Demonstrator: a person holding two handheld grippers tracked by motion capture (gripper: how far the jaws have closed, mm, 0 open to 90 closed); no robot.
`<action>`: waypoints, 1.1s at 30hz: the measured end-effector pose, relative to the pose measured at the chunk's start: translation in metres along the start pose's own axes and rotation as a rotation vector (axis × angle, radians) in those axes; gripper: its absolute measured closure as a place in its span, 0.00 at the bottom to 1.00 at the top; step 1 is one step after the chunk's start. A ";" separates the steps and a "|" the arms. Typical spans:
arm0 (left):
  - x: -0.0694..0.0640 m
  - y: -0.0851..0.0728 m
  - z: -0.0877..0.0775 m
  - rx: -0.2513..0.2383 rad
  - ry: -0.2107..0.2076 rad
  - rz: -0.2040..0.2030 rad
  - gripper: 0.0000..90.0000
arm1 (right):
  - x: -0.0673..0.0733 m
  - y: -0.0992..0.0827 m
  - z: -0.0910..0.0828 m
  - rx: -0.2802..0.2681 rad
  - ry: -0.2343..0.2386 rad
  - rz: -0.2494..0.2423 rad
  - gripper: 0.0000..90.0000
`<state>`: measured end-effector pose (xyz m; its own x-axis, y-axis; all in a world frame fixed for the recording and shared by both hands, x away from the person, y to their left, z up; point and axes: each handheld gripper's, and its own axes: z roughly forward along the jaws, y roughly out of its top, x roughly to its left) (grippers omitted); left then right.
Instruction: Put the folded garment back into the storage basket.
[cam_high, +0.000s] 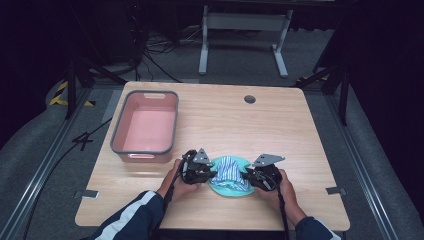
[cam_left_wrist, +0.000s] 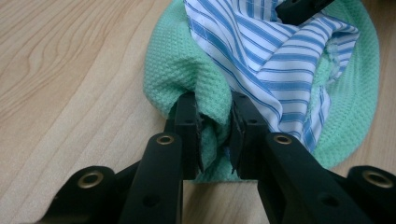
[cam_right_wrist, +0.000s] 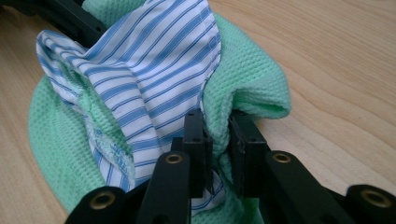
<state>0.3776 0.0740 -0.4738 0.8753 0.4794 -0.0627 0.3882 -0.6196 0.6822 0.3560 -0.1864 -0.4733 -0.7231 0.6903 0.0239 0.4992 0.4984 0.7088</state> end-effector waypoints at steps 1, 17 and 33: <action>-0.001 0.002 0.000 0.008 0.006 0.016 0.86 | 0.000 0.000 -0.001 0.000 -0.003 0.003 0.88; -0.004 0.020 0.001 -0.006 -0.002 0.037 0.89 | -0.010 0.001 -0.023 -0.053 -0.030 0.044 0.89; -0.001 0.032 -0.017 -0.033 0.020 0.031 0.89 | -0.008 0.019 -0.034 -0.083 -0.034 0.036 0.89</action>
<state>0.3846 0.0642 -0.4391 0.8809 0.4725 -0.0269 0.3507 -0.6135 0.7076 0.3547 -0.2002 -0.4356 -0.6876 0.7255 0.0275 0.4825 0.4284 0.7640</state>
